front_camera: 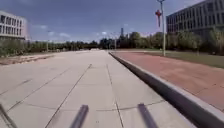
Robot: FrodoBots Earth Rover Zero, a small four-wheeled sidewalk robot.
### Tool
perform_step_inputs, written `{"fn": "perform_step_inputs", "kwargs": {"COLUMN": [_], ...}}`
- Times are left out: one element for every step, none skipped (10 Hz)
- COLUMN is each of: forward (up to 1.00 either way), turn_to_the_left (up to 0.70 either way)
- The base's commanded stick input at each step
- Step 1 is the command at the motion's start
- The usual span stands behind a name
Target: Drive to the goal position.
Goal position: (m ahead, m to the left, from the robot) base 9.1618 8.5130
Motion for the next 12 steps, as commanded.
{"fn": "perform_step_inputs", "kwargs": {"forward": [0.7,0.7,0.7,0.7,0.7,0.7,0.7,0.7,0.5,0.3,0.1,0.0], "turn_to_the_left": [0.0,0.0,0.0,-0.05,-0.14,-0.24,-0.33,0.0,0.0,0.0,0.0,0.0]}}
